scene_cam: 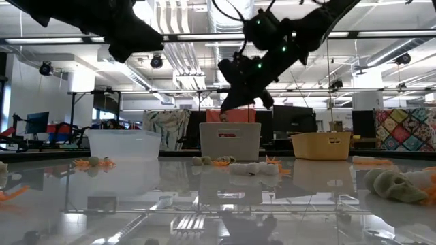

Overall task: Sort Halloween decoration
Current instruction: Put the orange spider toy into the transparent white bin

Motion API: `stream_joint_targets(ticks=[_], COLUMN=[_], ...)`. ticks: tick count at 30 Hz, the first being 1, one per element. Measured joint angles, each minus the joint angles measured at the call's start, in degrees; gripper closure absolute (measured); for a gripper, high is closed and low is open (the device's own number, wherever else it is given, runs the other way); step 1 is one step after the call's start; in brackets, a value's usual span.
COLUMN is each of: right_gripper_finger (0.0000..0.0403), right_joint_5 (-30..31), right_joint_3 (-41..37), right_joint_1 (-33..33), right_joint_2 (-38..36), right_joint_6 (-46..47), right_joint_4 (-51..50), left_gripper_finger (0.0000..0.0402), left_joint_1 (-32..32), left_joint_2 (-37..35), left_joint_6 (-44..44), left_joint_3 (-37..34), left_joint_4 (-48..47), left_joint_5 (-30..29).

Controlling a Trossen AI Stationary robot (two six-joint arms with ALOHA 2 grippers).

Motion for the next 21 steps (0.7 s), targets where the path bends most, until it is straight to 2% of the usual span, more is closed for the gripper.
stream_joint_targets(ticks=[10,12,17,21], right_gripper_finger=[0.0394,0.0394,0.0394,0.0394], right_joint_5=[0.0,-0.1,0.0,0.0], right_joint_3=[0.0,-0.1,-0.1,-0.1], right_joint_1=[5.5,6.1,6.7,6.7], right_joint_2=[-5.5,-5.7,-5.7,-5.5], right_joint_6=[-2.2,-2.5,-3.3,-3.3], right_joint_4=[-5.6,-5.8,-6.2,-6.3], left_gripper_finger=[0.0283,0.0283,0.0283,0.0283], left_joint_1=[0.0,0.0,-0.2,-3.4], left_joint_2=[0.6,1.6,7.0,13.4], left_joint_6=[-17.9,-21.3,-31.6,-39.0], left_joint_3=[1.5,3.0,10.3,15.4], left_joint_4=[-16.3,-21.1,-39.2,-54.0], left_joint_5=[0.1,1.8,8.2,11.9])
